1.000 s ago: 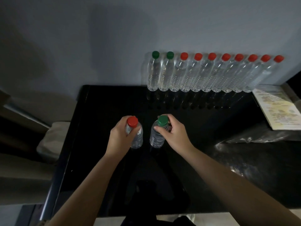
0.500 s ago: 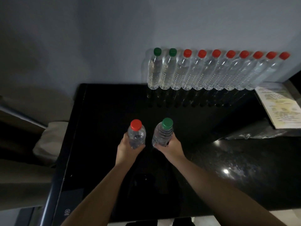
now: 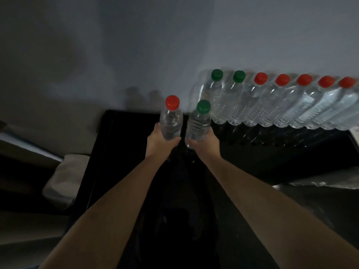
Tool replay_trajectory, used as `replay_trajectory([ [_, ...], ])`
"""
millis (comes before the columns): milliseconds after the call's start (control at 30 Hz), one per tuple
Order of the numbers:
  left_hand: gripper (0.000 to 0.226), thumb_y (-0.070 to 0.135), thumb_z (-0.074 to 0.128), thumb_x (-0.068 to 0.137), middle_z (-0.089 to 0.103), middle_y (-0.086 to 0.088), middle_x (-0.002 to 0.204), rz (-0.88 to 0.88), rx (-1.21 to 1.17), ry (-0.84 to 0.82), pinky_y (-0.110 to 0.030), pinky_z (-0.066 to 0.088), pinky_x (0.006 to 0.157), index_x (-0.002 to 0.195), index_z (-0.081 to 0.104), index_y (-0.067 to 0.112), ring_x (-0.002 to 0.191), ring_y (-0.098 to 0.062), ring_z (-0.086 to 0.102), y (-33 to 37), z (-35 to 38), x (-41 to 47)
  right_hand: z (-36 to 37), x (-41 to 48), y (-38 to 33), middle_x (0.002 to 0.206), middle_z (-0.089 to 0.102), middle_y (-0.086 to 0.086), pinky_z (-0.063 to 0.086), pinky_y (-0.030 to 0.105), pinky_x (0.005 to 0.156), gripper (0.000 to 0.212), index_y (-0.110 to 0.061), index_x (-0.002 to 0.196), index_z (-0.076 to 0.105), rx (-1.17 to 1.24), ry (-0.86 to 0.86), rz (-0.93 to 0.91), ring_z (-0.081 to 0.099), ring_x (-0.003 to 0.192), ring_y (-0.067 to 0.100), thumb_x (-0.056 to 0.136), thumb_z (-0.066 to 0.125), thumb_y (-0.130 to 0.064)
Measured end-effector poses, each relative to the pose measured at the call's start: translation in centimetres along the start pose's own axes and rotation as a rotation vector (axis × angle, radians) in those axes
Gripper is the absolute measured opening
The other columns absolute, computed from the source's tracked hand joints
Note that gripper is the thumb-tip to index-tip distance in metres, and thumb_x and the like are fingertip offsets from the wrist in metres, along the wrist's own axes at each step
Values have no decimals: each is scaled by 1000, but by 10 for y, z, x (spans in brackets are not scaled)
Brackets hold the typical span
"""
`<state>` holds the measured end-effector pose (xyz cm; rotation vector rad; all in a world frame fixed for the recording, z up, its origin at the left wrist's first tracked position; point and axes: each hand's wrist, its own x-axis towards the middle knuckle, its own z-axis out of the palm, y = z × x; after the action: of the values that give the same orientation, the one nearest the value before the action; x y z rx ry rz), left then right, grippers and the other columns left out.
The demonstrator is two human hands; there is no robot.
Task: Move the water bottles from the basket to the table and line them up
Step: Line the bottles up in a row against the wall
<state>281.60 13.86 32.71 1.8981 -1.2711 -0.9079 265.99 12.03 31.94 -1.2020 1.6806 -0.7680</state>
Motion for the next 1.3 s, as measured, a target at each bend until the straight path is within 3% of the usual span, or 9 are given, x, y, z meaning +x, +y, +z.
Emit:
replay_trajectory([
  [100,55,31,80,72,63,9,94,3,5,12,-16,46,64,117,50,20,79,-5,62,0,1,32,12,29,-12,97,62,-11,43,14,61,58,-21,126,49,-5,17,-43,59,80,-1,76,78,-20],
  [233,52,29,78,73,58,14,84,-21,-10,10,-13,40,55,117,50,19,73,2,57,-4,7,53,21,50,-13,87,56,-16,37,9,57,57,-20,128,48,-16,23,-42,53,74,-7,79,77,-16],
  [467,70,35,82,68,66,0,110,26,-46,22,-36,55,86,126,46,20,97,-17,65,-16,17,59,20,56,-7,102,61,-13,41,10,66,62,-20,128,49,-41,5,-69,60,88,2,75,81,-18],
  [600,66,35,78,74,62,4,115,56,-57,-3,-37,51,93,129,45,19,104,-18,62,-18,16,51,11,51,-2,100,55,-16,36,8,55,58,-21,126,48,-91,-44,-60,50,77,-9,78,79,-22],
  [700,58,31,77,78,62,6,111,61,-68,17,-31,49,92,127,50,17,105,-15,61,-22,17,48,9,49,6,102,56,-14,39,10,64,54,-18,124,50,-183,-23,-72,52,82,-3,79,77,-32],
  [800,57,28,77,78,65,-1,115,38,-12,37,-29,49,89,127,51,15,104,-15,62,-25,20,52,14,52,9,100,61,-5,55,34,74,49,-15,117,52,-356,-18,-15,60,86,12,83,69,-46],
  [867,56,27,78,77,65,-3,114,25,25,50,-35,51,90,125,51,14,103,-17,63,-25,22,55,18,56,6,96,63,1,55,41,73,43,-14,110,53,-491,-26,-6,62,83,18,85,63,-49],
  [1200,55,28,76,79,64,-11,116,-17,137,57,-40,52,89,122,50,7,105,-27,62,-13,27,83,29,80,-18,96,65,4,41,33,65,33,-8,106,61,-838,-34,-20,62,85,24,94,56,-39],
  [1300,55,27,75,80,63,-13,119,-13,163,52,-35,50,88,124,49,6,109,-28,61,-9,29,94,30,88,-21,102,67,6,43,34,66,18,-11,108,63,-887,-18,-54,65,92,26,95,54,-21],
])
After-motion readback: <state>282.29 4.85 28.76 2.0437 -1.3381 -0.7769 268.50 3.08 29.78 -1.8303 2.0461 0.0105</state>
